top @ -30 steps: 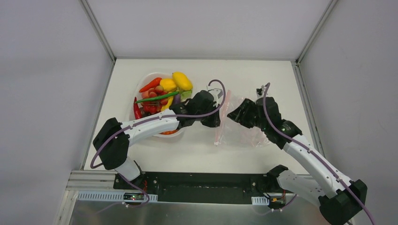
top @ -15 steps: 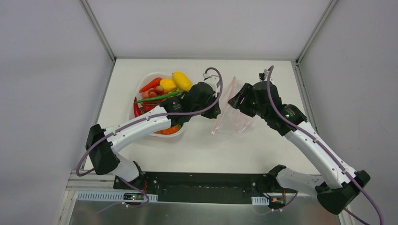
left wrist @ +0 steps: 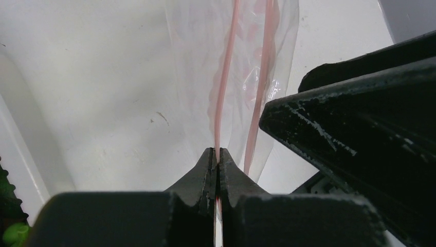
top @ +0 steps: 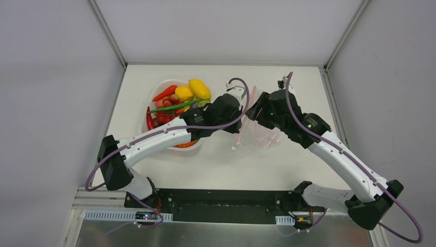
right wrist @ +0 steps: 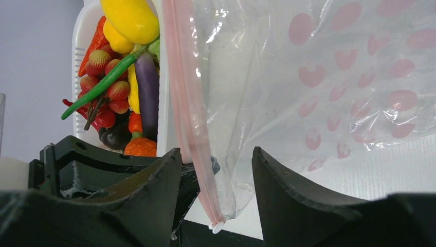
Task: Place the food in the zip-top bag and seal the zipper
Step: Open the zipper of the food storage bag.
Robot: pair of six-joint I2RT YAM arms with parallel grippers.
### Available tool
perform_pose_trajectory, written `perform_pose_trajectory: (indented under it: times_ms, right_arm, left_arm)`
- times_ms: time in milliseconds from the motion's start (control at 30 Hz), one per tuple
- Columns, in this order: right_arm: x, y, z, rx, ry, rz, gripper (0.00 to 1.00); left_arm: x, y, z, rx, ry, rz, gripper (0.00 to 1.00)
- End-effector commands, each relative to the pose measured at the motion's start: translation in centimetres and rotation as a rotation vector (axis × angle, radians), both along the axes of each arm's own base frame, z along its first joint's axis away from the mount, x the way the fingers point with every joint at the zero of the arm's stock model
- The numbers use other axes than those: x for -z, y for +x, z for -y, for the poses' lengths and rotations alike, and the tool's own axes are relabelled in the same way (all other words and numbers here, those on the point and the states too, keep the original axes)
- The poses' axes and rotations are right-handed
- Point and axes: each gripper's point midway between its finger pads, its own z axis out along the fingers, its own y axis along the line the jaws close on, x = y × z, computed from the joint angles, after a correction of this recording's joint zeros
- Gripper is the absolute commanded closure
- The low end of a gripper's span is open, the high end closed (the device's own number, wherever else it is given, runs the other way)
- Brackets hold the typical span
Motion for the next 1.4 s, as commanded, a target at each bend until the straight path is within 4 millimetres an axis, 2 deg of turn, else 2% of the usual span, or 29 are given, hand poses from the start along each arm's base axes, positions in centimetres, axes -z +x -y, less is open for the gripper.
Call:
perform_pose_trajectory:
  times_ms: [0, 133, 267, 400, 600, 733, 833, 967, 1167, 1267, 1367]
  right_arm:
    - [-1.8, 0.0, -0.2, 0.017, 0.039, 0.039, 0.45]
    - [-2.3, 0.2, -0.9, 0.009, 0.039, 0.045, 0.45]
    - [-1.3, 1.0, 0.2, 0.067, -0.025, 0.054, 0.47]
    - [-0.8, 1.3, 0.4, 0.068, -0.061, 0.050, 0.53]
    - [-0.7, 0.9, 0.7, 0.060, -0.104, 0.050, 0.58]
    - [-1.3, 0.4, 0.5, 0.036, -0.095, 0.046, 0.61]
    - [-1.8, -0.2, -0.3, -0.013, -0.063, 0.036, 0.61]
    - [-1.5, -0.6, -0.7, -0.031, -0.060, 0.004, 0.53]
    - [-1.3, -0.4, -1.0, -0.014, -0.026, 0.006, 0.54]
    - [-0.8, -0.6, -1.4, -0.017, -0.030, -0.009, 0.55]
    - [0.0, -0.6, -0.9, 0.015, -0.043, -0.009, 0.59]
  left_arm:
    - [-1.7, 0.2, 0.6, -0.002, -0.023, 0.045, 1.00]
    - [-1.8, 0.0, 0.8, 0.004, -0.005, 0.058, 1.00]
    - [-2.1, -0.3, 1.0, 0.015, -0.032, 0.074, 1.00]
    - [-2.1, -0.4, 0.8, 0.011, -0.025, 0.080, 1.00]
    - [-2.2, -0.2, 0.6, 0.002, -0.020, 0.095, 1.00]
    - [-2.5, -0.1, 0.4, -0.016, -0.020, 0.106, 1.00]
    - [-2.2, 0.1, 0.2, -0.025, -0.009, 0.106, 1.00]
    - [-2.2, -0.2, 0.3, -0.014, -0.021, 0.107, 1.00]
    - [-3.2, -0.6, 1.1, 0.010, -0.039, 0.139, 1.00]
    - [-3.3, -0.9, 1.5, 0.022, -0.053, 0.138, 1.00]
    - [-3.5, -0.9, 1.6, 0.017, -0.070, 0.137, 1.00]
